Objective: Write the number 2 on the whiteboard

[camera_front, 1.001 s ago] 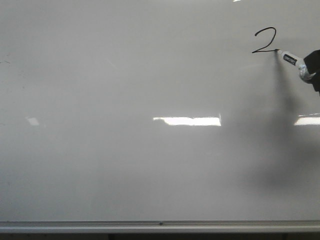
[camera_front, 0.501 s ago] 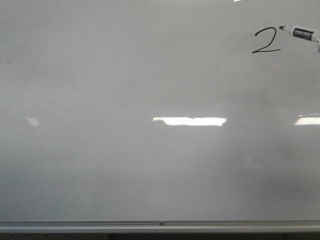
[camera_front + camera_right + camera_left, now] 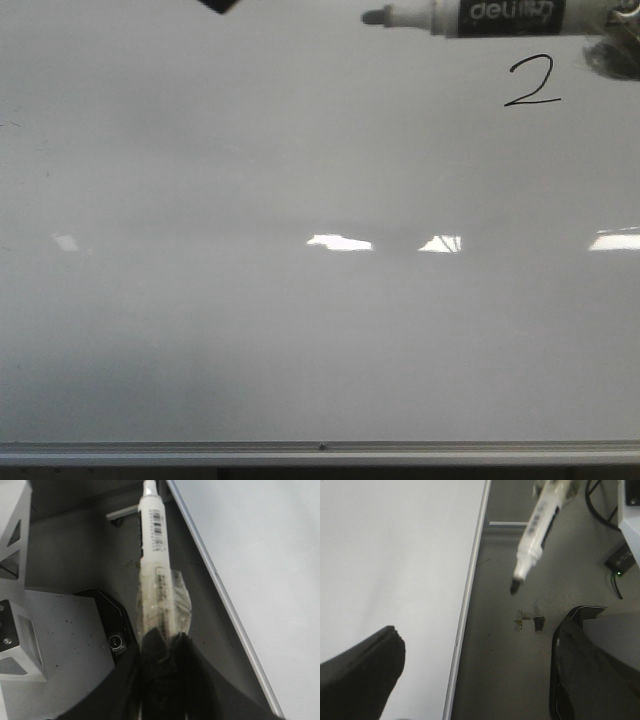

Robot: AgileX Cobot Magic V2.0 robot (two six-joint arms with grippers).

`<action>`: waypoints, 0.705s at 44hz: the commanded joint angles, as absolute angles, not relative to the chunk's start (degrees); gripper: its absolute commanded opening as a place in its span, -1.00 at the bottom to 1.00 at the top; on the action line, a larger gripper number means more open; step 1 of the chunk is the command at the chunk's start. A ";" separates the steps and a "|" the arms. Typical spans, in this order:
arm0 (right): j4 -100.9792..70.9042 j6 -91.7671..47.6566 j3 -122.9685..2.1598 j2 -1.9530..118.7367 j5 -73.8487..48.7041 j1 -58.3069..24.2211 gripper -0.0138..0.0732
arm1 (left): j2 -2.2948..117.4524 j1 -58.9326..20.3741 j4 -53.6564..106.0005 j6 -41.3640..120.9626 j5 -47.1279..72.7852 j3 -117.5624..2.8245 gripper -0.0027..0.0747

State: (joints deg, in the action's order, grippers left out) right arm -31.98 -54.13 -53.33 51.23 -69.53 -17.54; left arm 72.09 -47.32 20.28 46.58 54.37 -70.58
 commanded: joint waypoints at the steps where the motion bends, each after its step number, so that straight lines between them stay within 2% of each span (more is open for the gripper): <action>1: -35.72 -56.70 -55.35 50.70 -69.13 -18.37 -0.84 | 73.87 -50.80 22.16 47.91 51.56 -75.00 0.67; 16: -35.67 -56.70 -55.35 50.70 -68.97 -18.84 -0.84 | 83.19 -57.26 22.20 48.26 56.67 -80.95 0.63; 20: -35.67 -56.70 -55.35 50.70 -68.90 -18.84 -0.84 | 83.56 -58.19 22.48 48.26 57.06 -80.95 0.40; 27: -35.55 -56.70 -55.35 50.70 -68.91 -18.84 -0.84 | 83.56 -58.93 22.65 48.26 56.94 -80.95 -0.15; 31: -35.55 -56.70 -55.35 50.70 -68.91 -18.84 -0.84 | 83.56 -58.93 22.65 48.26 56.94 -80.95 -0.39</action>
State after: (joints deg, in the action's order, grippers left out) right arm -33.06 -55.99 -53.42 51.23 -70.30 -18.89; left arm 85.53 -58.57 20.60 48.27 58.88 -79.01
